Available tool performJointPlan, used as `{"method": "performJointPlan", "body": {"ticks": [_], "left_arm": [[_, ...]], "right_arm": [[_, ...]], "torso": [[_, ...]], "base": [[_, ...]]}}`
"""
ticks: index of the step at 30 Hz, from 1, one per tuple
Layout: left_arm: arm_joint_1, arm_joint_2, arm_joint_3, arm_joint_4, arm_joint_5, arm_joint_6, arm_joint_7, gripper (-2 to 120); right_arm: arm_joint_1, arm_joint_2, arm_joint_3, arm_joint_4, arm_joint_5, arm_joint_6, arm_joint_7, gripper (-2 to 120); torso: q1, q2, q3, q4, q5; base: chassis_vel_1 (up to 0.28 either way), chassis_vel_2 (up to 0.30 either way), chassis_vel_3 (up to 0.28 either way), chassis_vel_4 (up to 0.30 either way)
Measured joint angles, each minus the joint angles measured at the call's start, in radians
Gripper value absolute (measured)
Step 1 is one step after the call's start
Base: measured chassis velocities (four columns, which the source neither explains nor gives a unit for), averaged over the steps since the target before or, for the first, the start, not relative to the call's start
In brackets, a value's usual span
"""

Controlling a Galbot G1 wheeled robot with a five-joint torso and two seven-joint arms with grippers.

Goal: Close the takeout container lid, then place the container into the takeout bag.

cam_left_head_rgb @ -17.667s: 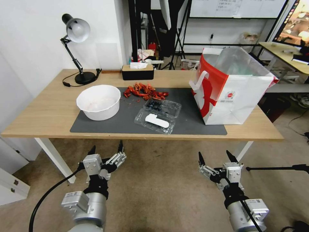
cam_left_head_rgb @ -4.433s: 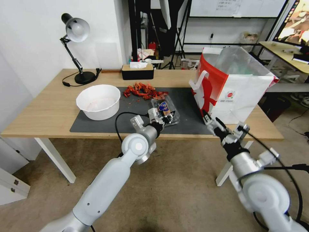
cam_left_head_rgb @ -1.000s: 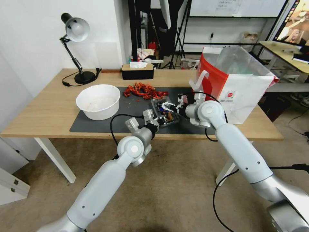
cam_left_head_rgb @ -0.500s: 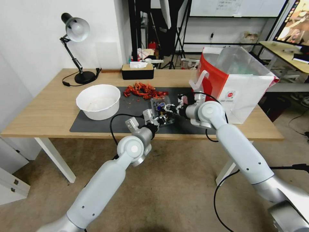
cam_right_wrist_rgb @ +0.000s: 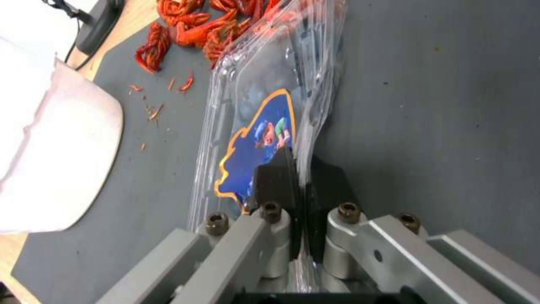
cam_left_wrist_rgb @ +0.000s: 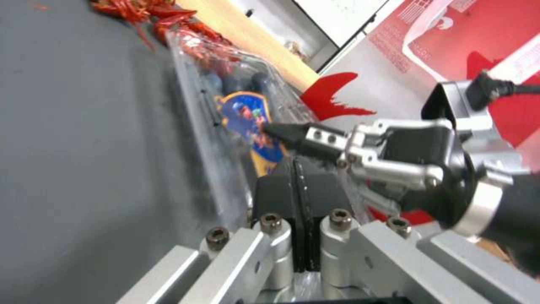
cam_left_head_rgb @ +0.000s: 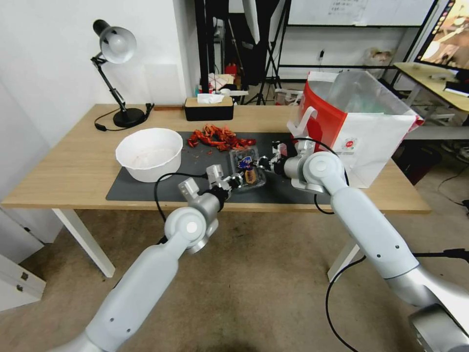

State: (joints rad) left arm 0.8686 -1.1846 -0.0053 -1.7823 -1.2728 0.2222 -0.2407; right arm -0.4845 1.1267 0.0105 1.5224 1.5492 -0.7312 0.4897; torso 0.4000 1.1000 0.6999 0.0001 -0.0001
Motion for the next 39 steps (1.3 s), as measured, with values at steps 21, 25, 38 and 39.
{"method": "performJointPlan", "body": {"ticks": [21, 25, 38, 39], "left_arm": [[0.265, 0.088, -0.128, -0.170, 0.308, -0.143, 0.112, 19], [0.285, 0.100, -0.126, -0.179, 0.410, -0.193, 0.102, 31], [0.362, 0.162, -0.138, -0.177, 0.620, -0.307, 0.037, 80], [0.380, 0.166, -0.148, -0.179, 0.639, -0.317, 0.032, 83]], "right_arm": [[-0.015, 0.011, 0.033, 0.020, 0.029, 0.001, -0.001, 0], [-0.039, -0.004, 0.060, 0.048, 0.042, 0.001, 0.003, 0], [-0.125, -0.052, 0.186, 0.158, 0.102, 0.020, 0.010, 0], [-0.126, -0.053, 0.193, 0.166, 0.107, 0.023, 0.010, 0]], "torso": [[0.000, 0.000, 0.000, 0.0002, 0.0000], [0.000, 0.000, 0.000, -0.0004, 0.0000], [0.000, 0.000, 0.000, 0.0000, 0.0002], [0.000, 0.000, 0.000, 0.0002, 0.0000]], "base": [[0.000, 0.000, 0.000, 0.000], [0.000, 0.000, 0.000, 0.000], [0.000, 0.000, 0.000, 0.000], [0.000, 0.000, 0.000, 0.000]]}}
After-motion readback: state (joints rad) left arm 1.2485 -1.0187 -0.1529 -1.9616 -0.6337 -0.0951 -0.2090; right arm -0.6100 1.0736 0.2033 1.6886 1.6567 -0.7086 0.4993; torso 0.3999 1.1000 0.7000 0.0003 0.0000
